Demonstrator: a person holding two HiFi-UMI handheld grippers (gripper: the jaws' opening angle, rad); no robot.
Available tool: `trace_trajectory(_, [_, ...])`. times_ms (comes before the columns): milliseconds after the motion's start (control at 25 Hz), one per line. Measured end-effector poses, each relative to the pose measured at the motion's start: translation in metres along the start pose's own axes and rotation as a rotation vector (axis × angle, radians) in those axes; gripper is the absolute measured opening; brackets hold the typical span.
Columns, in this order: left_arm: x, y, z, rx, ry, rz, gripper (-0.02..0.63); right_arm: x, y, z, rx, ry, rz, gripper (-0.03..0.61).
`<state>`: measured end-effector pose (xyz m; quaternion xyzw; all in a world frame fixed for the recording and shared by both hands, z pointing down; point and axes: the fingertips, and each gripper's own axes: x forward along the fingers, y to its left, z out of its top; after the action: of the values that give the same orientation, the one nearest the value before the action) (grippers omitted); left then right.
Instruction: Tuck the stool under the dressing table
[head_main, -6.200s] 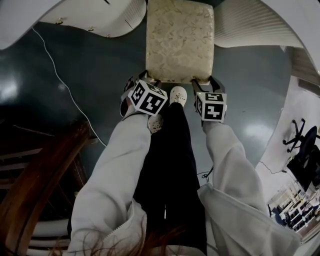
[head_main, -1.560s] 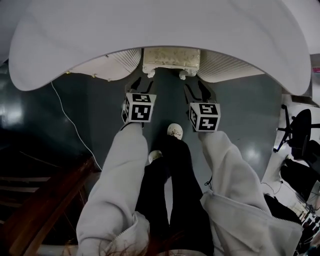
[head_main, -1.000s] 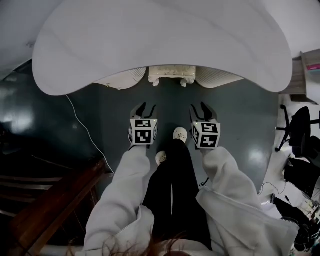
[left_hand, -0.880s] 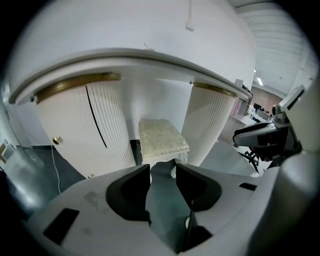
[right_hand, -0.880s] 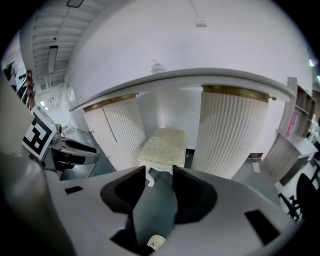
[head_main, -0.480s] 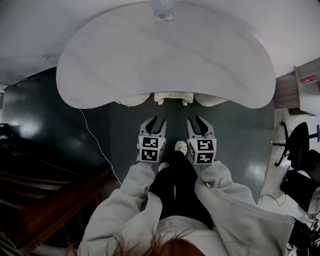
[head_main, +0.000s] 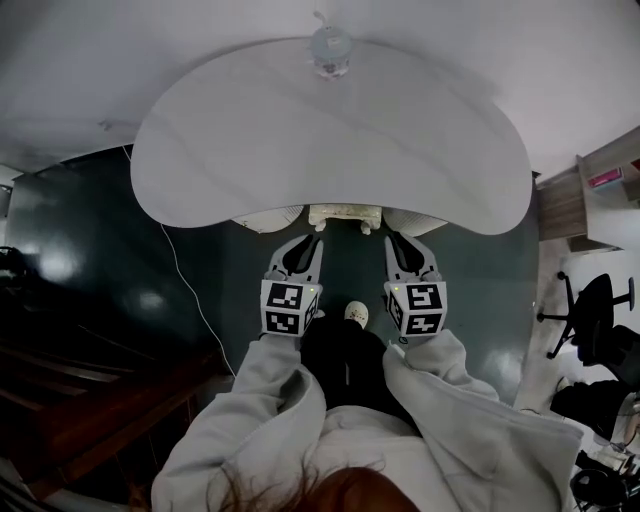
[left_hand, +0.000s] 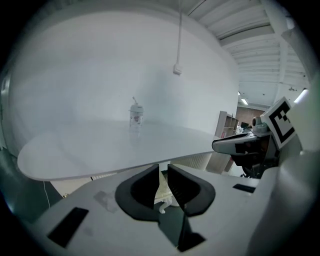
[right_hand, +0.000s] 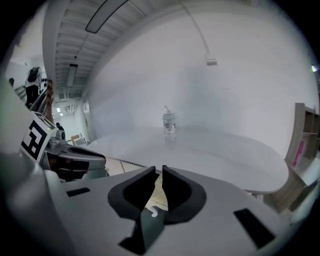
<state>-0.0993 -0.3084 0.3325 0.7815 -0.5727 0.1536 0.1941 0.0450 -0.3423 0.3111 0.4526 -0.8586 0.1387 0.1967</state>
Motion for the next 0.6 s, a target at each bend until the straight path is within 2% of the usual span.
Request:
trace_trajectory(320, [-0.021, 0.007, 0.061, -0.006, -0.084, -0.033, 0.032, -0.021, 0.000, 0.055, -0.010, -0.060, -0.056, 0.062])
trace_trajectory(600, [-0.040, 0.037, 0.097, -0.014, -0.147, -0.019, 0.020, -0.033, 0.011, 0.094, -0.002, -0.116, -0.051, 0.051])
